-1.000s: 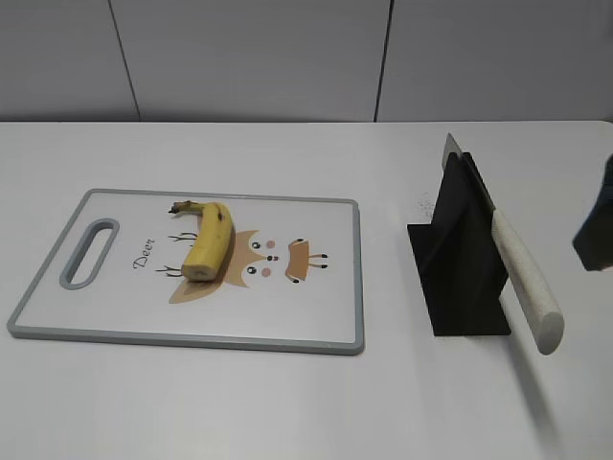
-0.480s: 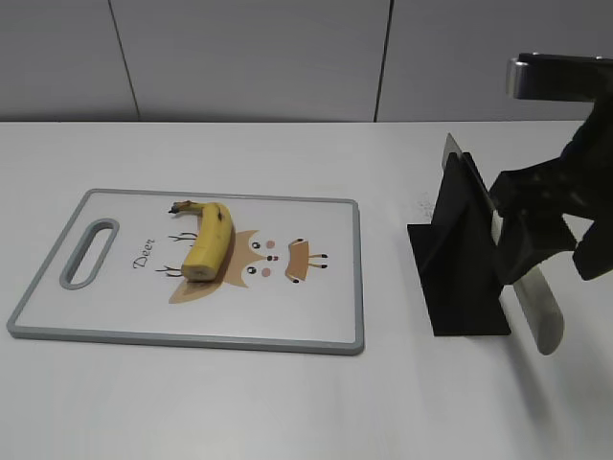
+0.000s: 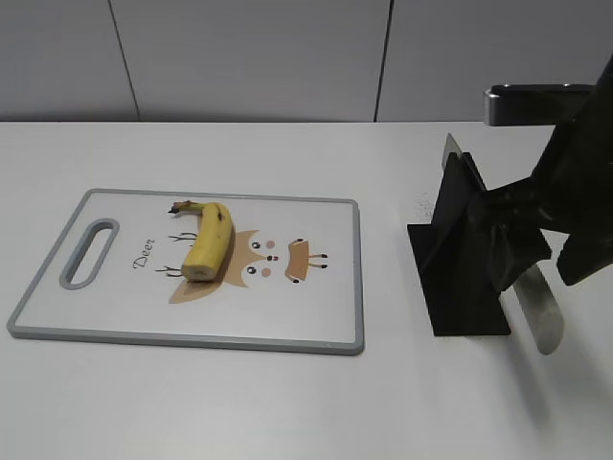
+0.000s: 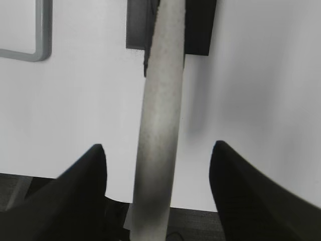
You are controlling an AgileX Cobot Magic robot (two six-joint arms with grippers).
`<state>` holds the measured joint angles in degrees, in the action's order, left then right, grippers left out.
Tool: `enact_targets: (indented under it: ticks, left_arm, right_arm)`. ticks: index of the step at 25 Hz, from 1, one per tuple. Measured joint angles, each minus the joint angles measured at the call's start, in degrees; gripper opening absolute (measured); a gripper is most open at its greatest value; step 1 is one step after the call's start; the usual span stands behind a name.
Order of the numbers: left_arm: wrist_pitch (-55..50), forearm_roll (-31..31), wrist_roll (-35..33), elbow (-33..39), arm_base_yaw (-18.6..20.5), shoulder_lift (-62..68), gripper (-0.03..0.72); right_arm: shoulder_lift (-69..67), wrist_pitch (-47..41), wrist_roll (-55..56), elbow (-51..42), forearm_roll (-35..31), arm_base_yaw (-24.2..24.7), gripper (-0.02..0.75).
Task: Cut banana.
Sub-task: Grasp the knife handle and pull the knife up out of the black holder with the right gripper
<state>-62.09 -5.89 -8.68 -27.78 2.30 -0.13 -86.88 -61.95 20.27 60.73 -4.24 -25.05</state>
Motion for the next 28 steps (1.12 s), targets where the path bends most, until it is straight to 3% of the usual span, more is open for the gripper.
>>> enact_targets:
  ticks: [17,20,23,28]
  left_arm:
    - [0.00,0.00,0.00,0.00,0.00,0.00,0.589]
    - [0.00,0.00,0.00,0.00,0.00,0.00,0.589]
    - [0.00,0.00,0.00,0.00,0.00,0.00,0.589]
    - [0.00,0.00,0.00,0.00,0.00,0.00,0.589]
  right_arm:
    - [-6.36,1.06,0.08,0.00,0.12,0.00,0.459]
    - [-6.36,1.01,0.13,0.00,0.12,0.00,0.378]
    - [-6.36,0.75,0.35,0.00,-0.48,0.00,0.171]
    - [-6.36,0.80,0.95,0.00,-0.74,0.00,0.174]
